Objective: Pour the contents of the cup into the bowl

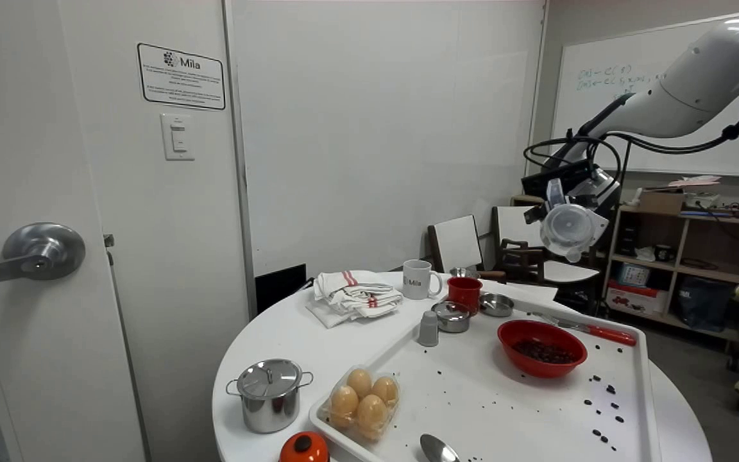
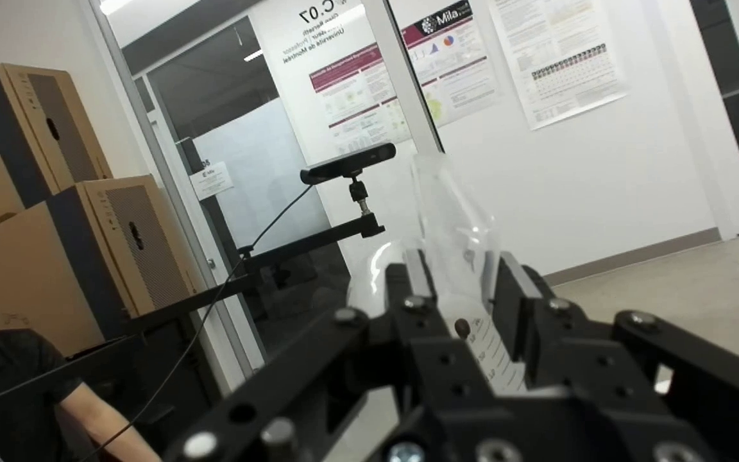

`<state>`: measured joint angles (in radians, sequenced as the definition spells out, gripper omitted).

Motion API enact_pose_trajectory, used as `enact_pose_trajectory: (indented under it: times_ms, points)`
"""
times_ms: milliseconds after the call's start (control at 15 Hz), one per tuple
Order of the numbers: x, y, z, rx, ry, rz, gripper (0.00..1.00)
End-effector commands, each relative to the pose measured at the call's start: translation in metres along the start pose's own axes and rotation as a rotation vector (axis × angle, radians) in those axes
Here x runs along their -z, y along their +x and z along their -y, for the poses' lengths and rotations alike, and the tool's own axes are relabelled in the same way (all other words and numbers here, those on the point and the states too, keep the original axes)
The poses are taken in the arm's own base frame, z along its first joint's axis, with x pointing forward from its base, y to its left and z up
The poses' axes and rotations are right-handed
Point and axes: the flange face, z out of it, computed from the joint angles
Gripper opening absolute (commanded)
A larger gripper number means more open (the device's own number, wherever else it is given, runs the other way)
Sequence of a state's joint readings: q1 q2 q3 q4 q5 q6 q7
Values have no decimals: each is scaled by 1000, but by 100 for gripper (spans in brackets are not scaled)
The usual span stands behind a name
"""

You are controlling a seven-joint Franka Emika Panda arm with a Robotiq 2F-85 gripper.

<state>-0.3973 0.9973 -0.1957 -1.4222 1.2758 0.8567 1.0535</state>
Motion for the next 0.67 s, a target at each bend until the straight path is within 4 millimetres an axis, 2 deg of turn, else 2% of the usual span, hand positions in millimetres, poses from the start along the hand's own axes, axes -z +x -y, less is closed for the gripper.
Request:
enact_pose_trajectory:
  times_ms: [0, 333, 600]
  points:
    - [-6, -8, 13, -40, 74, -104, 11]
    - [-29, -14, 36, -55, 217, -331, 11]
    - [-67, -35, 48, -53, 283, -538, 11]
